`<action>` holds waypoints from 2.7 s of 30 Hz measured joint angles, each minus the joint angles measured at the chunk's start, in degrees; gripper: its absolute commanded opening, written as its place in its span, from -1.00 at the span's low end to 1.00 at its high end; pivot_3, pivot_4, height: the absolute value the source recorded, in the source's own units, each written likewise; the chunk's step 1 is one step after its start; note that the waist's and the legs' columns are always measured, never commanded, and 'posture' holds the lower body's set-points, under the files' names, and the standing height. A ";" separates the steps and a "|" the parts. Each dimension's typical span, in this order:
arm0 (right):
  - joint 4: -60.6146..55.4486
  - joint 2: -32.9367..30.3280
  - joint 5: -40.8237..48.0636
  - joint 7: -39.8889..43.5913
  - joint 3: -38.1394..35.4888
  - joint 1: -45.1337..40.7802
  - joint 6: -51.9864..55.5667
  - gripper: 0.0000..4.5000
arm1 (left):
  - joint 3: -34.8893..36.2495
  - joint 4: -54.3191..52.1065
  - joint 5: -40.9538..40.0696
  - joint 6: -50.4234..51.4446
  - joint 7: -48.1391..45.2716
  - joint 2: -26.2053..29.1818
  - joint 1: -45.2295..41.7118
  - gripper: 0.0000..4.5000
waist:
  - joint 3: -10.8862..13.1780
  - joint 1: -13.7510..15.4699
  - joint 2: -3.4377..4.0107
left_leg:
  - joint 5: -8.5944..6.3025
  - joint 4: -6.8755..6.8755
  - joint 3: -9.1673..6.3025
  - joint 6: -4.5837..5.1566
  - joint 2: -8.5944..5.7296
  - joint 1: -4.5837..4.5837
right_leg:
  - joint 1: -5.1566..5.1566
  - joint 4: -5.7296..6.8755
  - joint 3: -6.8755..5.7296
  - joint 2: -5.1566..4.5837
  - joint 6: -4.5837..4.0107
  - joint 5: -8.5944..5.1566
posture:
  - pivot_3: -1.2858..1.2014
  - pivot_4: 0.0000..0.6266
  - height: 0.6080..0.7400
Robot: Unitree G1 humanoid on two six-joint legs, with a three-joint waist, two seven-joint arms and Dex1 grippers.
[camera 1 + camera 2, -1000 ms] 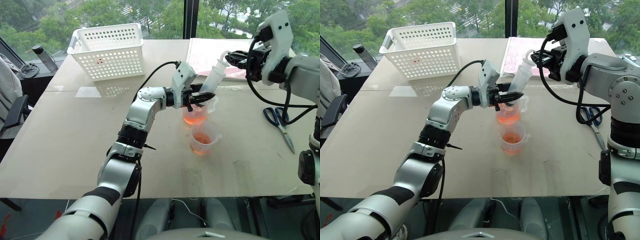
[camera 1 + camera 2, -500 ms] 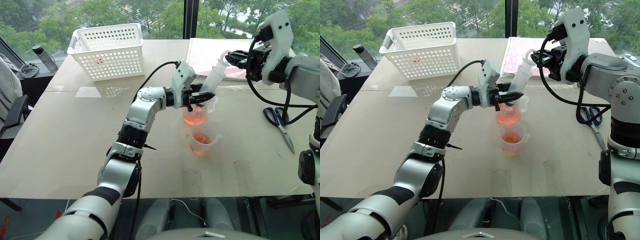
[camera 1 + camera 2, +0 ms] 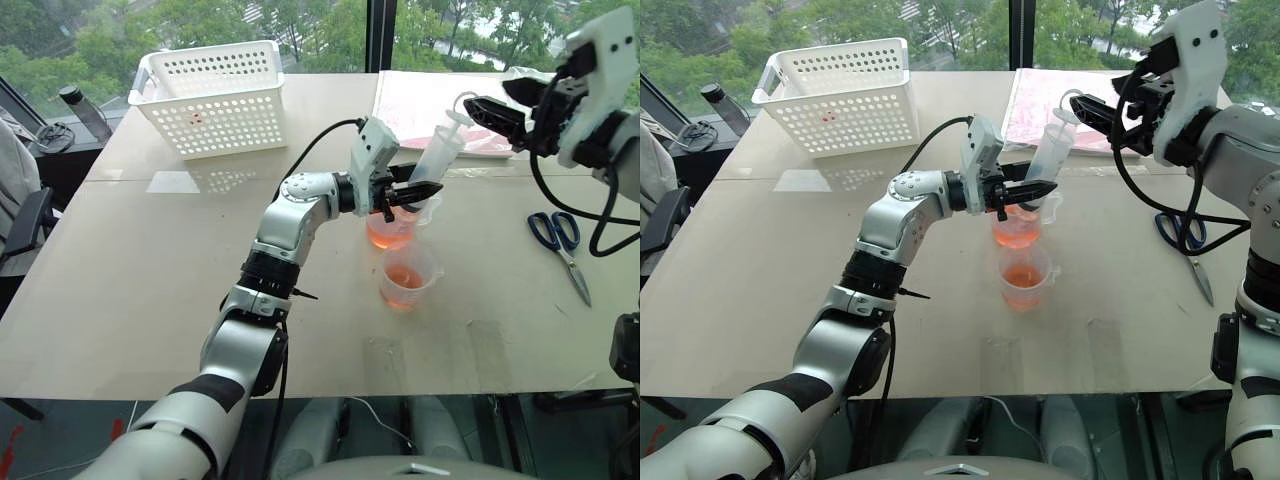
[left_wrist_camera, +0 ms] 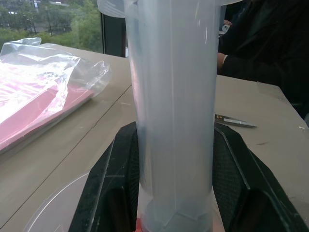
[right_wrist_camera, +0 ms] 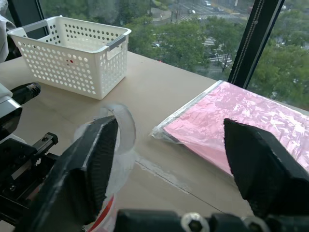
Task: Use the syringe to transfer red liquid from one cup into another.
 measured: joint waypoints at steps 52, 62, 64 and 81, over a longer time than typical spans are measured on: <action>-40.87 -12.03 29.99 11.64 -47.35 83.51 -30.74 0.99 | -5.02 -8.25 -12.70 -6.14 -21.45 2.52 10.60 -0.36 | 0.07 1.79 -0.15 | -0.24 0.12 0.26 0.39 0.03 1.02 | 1.14 -0.14 0.10 -0.05 0.02 -0.02 | 0.03 -0.52 1.00; -36.41 -32.16 45.04 -13.67 -28.56 58.91 -35.66 0.99 | -5.09 -4.13 -9.25 -12.92 -21.37 0.60 11.89 -0.36 | 0.09 1.94 -0.17 | -0.13 0.06 0.10 0.22 0.06 0.82 | 1.15 -0.52 -0.10 -0.07 0.02 -0.02 | 0.03 -0.52 1.00; -35.42 -33.62 45.47 -17.19 -23.58 54.76 -35.71 0.99 | -5.06 -4.21 -9.11 -13.16 -21.09 0.65 12.17 -0.36 | 0.09 1.94 -0.18 | -0.14 0.05 0.10 0.23 0.05 0.78 | 1.14 -0.60 -0.10 -0.08 0.02 -0.02 | 0.03 -0.52 1.00; -29.12 -34.20 44.52 -25.67 -7.00 35.43 -30.31 -0.15 | -5.11 -5.71 -8.74 -13.30 -20.49 0.20 12.71 -0.36 | 0.10 1.76 -0.18 | -0.15 0.04 0.12 0.25 0.05 0.79 | 1.12 -0.60 -0.07 -0.05 0.03 -0.01 | 0.03 -0.52 1.00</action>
